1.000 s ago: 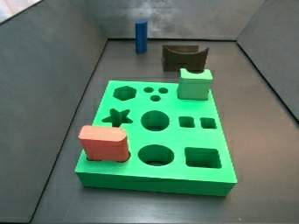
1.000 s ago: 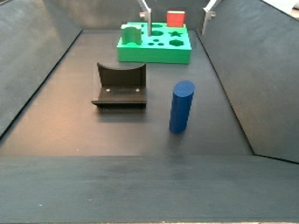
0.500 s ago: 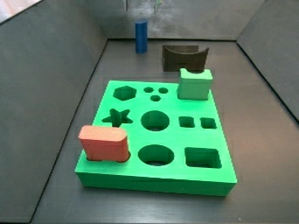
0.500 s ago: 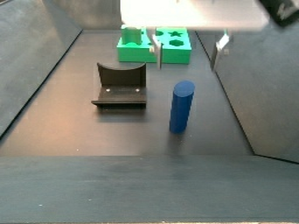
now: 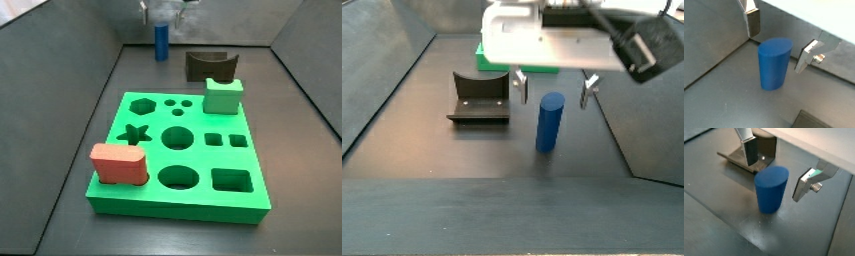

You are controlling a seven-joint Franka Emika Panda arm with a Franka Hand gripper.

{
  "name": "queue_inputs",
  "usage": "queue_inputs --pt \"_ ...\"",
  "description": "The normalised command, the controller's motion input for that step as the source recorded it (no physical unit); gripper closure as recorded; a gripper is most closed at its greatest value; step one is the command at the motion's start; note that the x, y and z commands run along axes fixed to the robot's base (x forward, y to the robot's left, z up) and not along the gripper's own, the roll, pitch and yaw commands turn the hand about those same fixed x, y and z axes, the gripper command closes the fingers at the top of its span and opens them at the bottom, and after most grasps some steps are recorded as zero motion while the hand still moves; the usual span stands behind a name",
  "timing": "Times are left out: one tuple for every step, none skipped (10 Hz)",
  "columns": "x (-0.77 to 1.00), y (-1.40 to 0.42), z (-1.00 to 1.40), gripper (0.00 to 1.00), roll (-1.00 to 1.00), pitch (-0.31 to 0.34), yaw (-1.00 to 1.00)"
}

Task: Pick up the oval object. Move up. Move to above the board. Insert the oval object.
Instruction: Pick up the oval object.

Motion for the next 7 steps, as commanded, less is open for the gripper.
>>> queue_inputs --pt "0.00 0.00 0.00 0.00 0.01 0.000 0.00" --pt "0.00 0.03 0.00 0.00 -0.01 0.000 0.00" --pt "0.07 0.04 -0.50 0.00 0.22 0.000 0.00" --pt "0.01 0.00 -0.97 0.00 0.12 -0.086 -0.02" --pt "0.04 0.00 0.00 0.00 0.00 0.034 0.00" --pt "-0.02 -0.01 0.00 0.00 0.01 -0.019 0.00" --pt "0.00 0.00 0.00 0.00 0.00 0.000 0.00"
